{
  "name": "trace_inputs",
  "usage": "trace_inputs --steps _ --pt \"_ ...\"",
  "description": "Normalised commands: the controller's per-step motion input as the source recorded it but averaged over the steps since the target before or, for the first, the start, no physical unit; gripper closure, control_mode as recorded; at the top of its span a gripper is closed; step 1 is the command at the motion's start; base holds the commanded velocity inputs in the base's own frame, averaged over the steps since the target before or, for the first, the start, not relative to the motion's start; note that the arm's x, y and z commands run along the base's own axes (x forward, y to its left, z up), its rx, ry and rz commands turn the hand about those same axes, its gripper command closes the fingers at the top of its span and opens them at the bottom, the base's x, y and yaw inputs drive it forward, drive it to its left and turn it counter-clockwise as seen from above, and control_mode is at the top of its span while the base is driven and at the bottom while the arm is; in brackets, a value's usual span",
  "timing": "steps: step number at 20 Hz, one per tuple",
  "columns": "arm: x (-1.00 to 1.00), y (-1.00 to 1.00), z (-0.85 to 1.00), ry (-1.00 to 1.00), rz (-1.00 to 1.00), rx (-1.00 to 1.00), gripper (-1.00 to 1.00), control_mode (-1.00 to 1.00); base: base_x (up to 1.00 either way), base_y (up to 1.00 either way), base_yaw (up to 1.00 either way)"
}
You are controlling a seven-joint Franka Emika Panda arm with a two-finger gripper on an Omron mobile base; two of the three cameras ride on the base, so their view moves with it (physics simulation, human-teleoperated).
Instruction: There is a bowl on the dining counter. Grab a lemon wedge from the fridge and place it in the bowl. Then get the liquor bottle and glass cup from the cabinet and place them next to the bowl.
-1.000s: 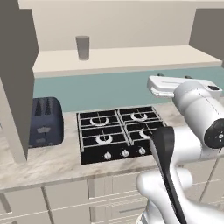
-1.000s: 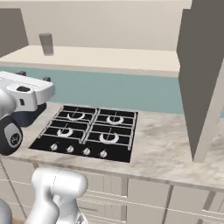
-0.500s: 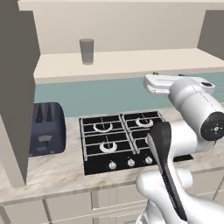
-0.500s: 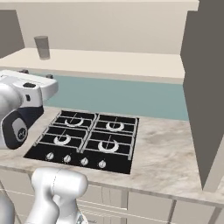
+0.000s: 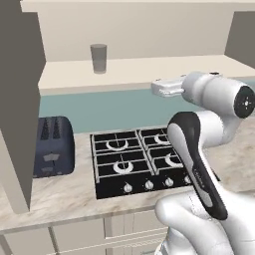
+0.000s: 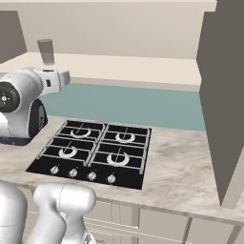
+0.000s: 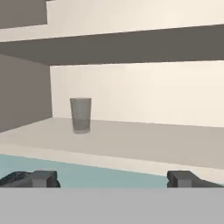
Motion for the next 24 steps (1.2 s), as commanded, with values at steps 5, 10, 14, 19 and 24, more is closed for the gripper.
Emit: trace_inputs --steps 5,10,14,19,24 --pt "0.46 0.43 0.27 0.19 0.36 -0.23 -1.0 -1.0 0.0 0.0 0.0" --pt "0.36 0.26 0.04 0.17 0.36 -0.27 -1.0 -1.0 0.0 0.0 0.0" --pt "-0.02 -0.05 -0.27 -0.04 0.36 -0.14 -1.0 -1.0 0.0 0.0 0.0" --pt "0.0 -0.04 -0.15 -0.33 0.47 -0.02 -1.0 -1.0 0.0 0.0 0.0" --pt "-0.03 0.01 0.0 -0.3 0.46 -0.13 -1.0 -1.0 0.0 0.0 0.0"
